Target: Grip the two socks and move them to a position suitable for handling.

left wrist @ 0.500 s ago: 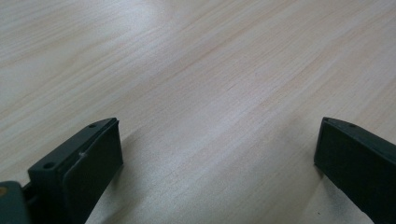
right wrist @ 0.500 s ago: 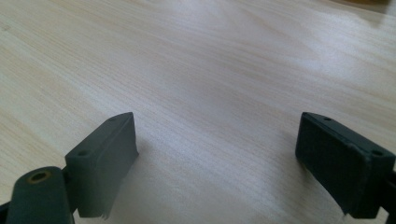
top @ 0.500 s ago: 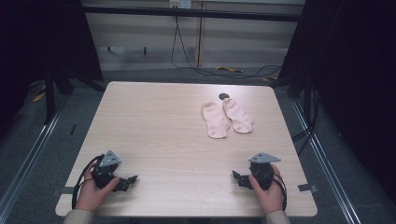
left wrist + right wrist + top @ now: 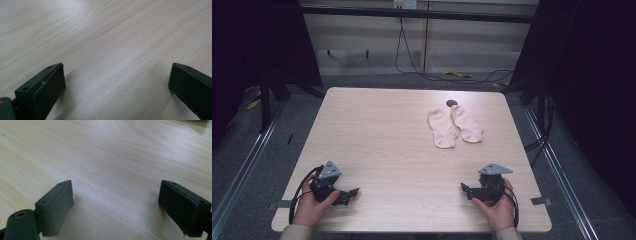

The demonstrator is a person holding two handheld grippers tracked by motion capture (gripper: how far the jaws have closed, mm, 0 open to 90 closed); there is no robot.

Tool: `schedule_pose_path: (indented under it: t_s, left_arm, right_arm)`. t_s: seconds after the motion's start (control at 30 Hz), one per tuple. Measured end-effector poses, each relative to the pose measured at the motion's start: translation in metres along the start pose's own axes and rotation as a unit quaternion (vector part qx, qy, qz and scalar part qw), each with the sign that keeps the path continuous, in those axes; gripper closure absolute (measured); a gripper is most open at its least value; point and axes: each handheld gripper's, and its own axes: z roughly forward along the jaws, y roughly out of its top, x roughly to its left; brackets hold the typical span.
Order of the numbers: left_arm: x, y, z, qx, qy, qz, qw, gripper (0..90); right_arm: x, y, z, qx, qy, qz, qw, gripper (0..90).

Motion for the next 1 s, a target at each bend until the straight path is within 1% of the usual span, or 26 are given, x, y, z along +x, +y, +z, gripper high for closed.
schedule_pose_path:
  t_s: [0.17, 0.2, 0.23, 0.27, 0.3, 0.33, 0.43, 0.47, 0.5, 0.57, 0.67, 0.7, 0.77, 0.8, 0.83, 0.87, 0.93, 1.0]
  left_arm:
    - [0.000, 0.000, 0.000, 0.000, 0.000, 0.000, 1.0000, 0.5]
    - [0.000, 0.000, 0.000, 0.000, 0.000, 0.000, 1.0000, 0.5]
    - [0.000, 0.000, 0.000, 0.000, 0.000, -0.001, 1.0000, 0.5]
    - [0.000, 0.000, 0.000, 0.000, 0.000, 0.000, 1.0000, 0.5]
    - [0.000, 0.000, 0.000, 0.000, 0.000, 0.000, 1.0000, 0.4]
    - [0.000, 0.000, 0.000, 0.000, 0.000, -0.001, 1.0000, 0.5]
    - [0.000, 0.000, 0.000, 0.000, 0.000, 0.000, 1.0000, 0.4]
    - [0.000, 0.000, 0.000, 0.000, 0.000, 0.000, 1.0000, 0.4]
    - [0.000, 0.000, 0.000, 0.000, 0.000, 0.000, 1.0000, 0.4]
    - [0.000, 0.000, 0.000, 0.001, 0.000, 0.000, 1.0000, 0.4]
    - [0.000, 0.000, 0.000, 0.001, 0.000, 0.000, 1.0000, 0.4]
    - [0.000, 0.000, 0.000, 0.001, 0.000, 0.000, 1.0000, 0.4]
    - [0.000, 0.000, 0.000, 0.001, 0.000, 0.000, 1.0000, 0.3]
    - [0.000, 0.000, 0.000, 0.001, 0.000, 0.000, 1.0000, 0.3]
    - [0.000, 0.000, 0.000, 0.002, -0.001, 0.001, 1.0000, 0.2]
    - [0.000, 0.000, 0.000, -0.001, -0.001, -0.001, 1.0000, 0.2]
    - [0.000, 0.000, 0.000, -0.001, -0.002, -0.002, 1.0000, 0.1]
    - [0.000, 0.000, 0.000, 0.000, -0.002, -0.002, 1.0000, 0.1]
  right_arm:
    - [-0.001, 0.001, 0.001, -0.001, -0.007, 0.008, 0.9999, 14.4]
    - [-0.002, 0.003, 0.001, 0.000, -0.007, 0.008, 0.9999, 17.3]
    - [-0.003, 0.005, 0.001, 0.007, -0.012, 0.014, 0.9998, 24.4]
    - [-0.005, 0.008, 0.000, 0.010, -0.016, 0.017, 0.9997, 27.2]
    - [-0.007, 0.011, 0.001, 0.008, -0.016, 0.020, 0.9996, 26.2]
    - [-0.013, 0.017, 0.005, 0.006, -0.021, 0.020, 0.9996, 27.1]
    - [-0.018, 0.022, 0.008, 0.006, -0.024, 0.026, 0.9993, 27.3]
    - [-0.024, 0.030, 0.010, -0.004, -0.030, 0.037, 0.9989, 27.4]
    - [-0.024, 0.030, 0.010, -0.004, -0.030, 0.037, 0.9989, 27.4]
    - [-0.030, 0.040, 0.013, -0.011, -0.032, 0.043, 0.9985, 27.2]
    - [-0.036, 0.054, 0.020, -0.014, -0.041, 0.042, 0.9982, 27.1]
    - [-0.038, 0.062, 0.024, -0.015, -0.046, 0.039, 0.9981, 27.1]
    - [-0.041, 0.068, 0.028, -0.016, -0.051, 0.032, 0.9981, 27.1]
    - [-0.042, 0.070, 0.031, -0.016, -0.052, 0.033, 0.9979, 27.1]
    - [-0.044, 0.072, 0.033, -0.019, -0.053, 0.037, 0.9977, 27.1]
    - [-0.044, 0.072, 0.033, -0.019, -0.053, 0.037, 0.9977, 27.1]
    - [-0.049, 0.075, 0.038, -0.022, -0.057, 0.043, 0.9972, 27.1]
    - [-0.056, 0.079, 0.042, -0.028, -0.062, 0.056, 0.9961, 27.1]
